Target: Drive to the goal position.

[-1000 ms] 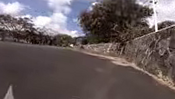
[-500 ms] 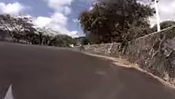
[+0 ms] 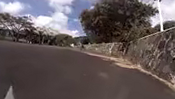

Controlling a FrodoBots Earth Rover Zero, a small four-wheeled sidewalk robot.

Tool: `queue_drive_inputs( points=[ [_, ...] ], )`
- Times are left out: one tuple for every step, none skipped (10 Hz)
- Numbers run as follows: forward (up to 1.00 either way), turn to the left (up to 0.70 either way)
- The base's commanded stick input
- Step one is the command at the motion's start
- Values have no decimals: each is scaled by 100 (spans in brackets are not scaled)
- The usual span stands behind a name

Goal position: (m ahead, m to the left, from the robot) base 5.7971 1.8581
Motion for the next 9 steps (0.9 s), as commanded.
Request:
queue_drive_inputs(
  points=[
    [50,0],
    [50,0],
    [50,0],
    [50,0],
    [50,0],
    [50,0],
    [50,-25],
    [50,-25],
    [50,-25]
  ],
)
